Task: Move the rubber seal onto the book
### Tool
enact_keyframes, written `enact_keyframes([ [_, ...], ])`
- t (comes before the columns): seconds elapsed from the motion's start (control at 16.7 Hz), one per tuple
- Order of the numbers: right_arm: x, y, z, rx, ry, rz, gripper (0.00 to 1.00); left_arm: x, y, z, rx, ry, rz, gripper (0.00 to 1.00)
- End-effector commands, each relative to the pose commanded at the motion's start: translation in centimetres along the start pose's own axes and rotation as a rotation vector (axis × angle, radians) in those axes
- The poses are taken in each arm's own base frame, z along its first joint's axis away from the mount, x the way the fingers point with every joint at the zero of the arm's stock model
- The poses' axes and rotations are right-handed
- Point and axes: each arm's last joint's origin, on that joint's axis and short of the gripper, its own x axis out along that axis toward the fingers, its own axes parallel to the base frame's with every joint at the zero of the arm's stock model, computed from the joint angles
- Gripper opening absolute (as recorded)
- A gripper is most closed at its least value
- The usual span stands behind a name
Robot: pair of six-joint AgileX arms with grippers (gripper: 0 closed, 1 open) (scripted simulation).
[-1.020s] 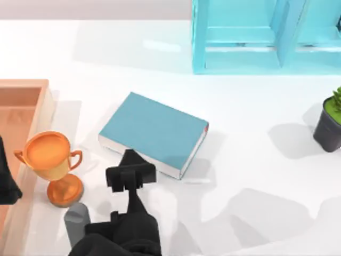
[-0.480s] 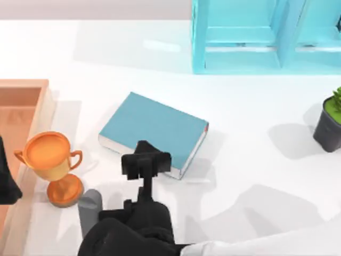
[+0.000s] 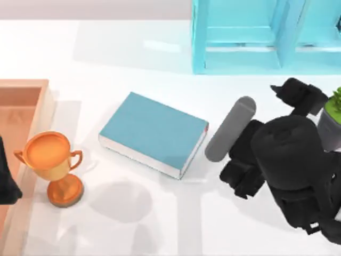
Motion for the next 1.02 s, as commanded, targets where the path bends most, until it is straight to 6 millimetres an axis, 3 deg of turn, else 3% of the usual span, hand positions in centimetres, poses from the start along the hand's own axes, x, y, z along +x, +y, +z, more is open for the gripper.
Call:
enact_keyframes([
  [0.12, -1.6, -3.7, -4.0, 0.2, -0.025, -0.029, 1.0, 0.0, 0.0, 0.0, 0.0, 0.0, 0.0, 1.0],
  [0.24, -3.6, -5.9, -8.2, 0.401, -0.072, -0.081, 1.0, 0.0, 0.0, 0.0, 0.0, 0.0, 0.0, 1.0],
  [0.36, -5.4, -6.6, -11.8, 0.58, -0.126, -0.14, 1.0, 0.0, 0.0, 0.0, 0.0, 0.0, 0.0, 1.0],
  [0.54, -6.8, -5.8, -16.0, 0.796, -0.201, -0.214, 1.0, 0.0, 0.0, 0.0, 0.0, 0.0, 0.0, 1.0],
  [0.78, -7.0, -4.2, -19.2, 0.983, -0.279, -0.272, 1.0, 0.0, 0.0, 0.0, 0.0, 0.0, 0.0, 1.0],
  [1.02, -6.9, -3.7, -20.1, 1.04, -0.309, -0.283, 1.0, 0.0, 0.0, 0.0, 0.0, 0.0, 0.0, 1.0],
])
